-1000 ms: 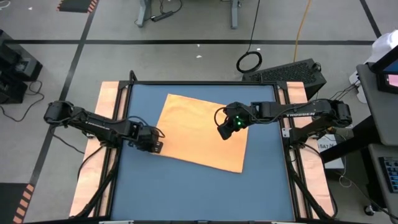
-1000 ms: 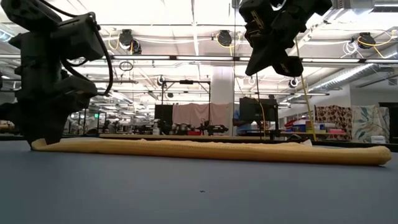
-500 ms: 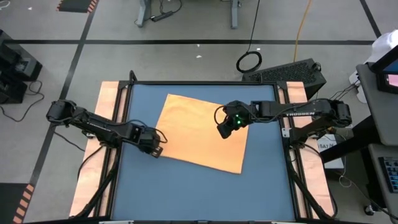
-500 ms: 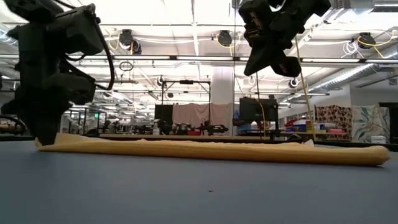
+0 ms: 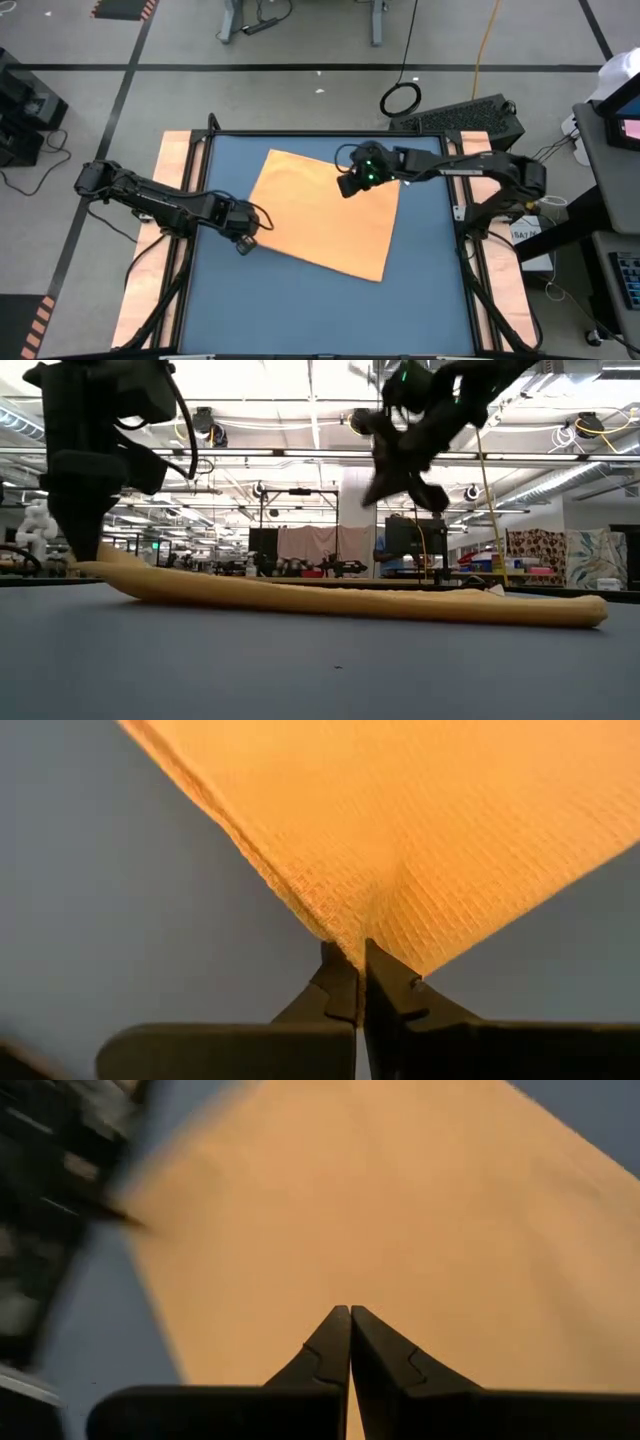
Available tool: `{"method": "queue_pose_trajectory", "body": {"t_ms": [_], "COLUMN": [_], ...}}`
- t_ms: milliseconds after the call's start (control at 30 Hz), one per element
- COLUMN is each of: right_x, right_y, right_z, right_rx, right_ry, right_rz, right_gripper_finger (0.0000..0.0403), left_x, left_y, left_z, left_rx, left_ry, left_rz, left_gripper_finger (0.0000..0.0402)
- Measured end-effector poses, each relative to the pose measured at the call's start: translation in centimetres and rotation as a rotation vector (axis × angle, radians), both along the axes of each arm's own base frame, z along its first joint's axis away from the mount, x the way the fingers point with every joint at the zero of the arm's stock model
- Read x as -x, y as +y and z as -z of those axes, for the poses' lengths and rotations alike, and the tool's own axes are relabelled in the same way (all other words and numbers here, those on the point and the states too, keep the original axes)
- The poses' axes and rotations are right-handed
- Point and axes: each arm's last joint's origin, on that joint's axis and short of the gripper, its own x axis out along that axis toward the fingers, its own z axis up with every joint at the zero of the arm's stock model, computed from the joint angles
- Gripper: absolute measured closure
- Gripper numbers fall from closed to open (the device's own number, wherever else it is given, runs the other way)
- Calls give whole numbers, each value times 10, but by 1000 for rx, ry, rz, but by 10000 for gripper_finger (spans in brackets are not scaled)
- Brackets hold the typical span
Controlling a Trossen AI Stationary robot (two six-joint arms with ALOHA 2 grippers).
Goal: Roll towel
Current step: Roll the yellow towel
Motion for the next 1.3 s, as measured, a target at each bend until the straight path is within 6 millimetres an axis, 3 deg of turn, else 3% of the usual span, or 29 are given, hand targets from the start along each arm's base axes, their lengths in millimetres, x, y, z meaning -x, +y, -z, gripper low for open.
{"method": "queue_pose_trajectory", "body": {"t_ms": [133, 333, 633, 800, 1100, 1300], "right_x": [14, 27, 41, 51, 41, 45], "right_y": [-8, 6, 36, 59, 118, 158], "right_z": [18, 35, 76, 92, 90, 89], "right_rx": [-12, 49, -47, -122, -228, -305], "right_ry": [198, 395, 446, 497, 403, 388], "right_rz": [-82, -179, -1, 57, 115, 175], "right_gripper_finger": [399, 399, 399, 399, 399, 399], "left_x": [0, 0, -2, -2, -4, -11], "left_y": [0, 4, 21, 32, 61, 84], "left_z": [0, 0, -1, -1, -2, -5], "left_rx": [-9, -90, -122, -135, -202, -283], "left_ry": [0, -6, 7, 18, 7, -88], "left_rz": [21, 48, 60, 90, 136, 142], "left_gripper_finger": [401, 401, 401, 401, 401, 401]}}
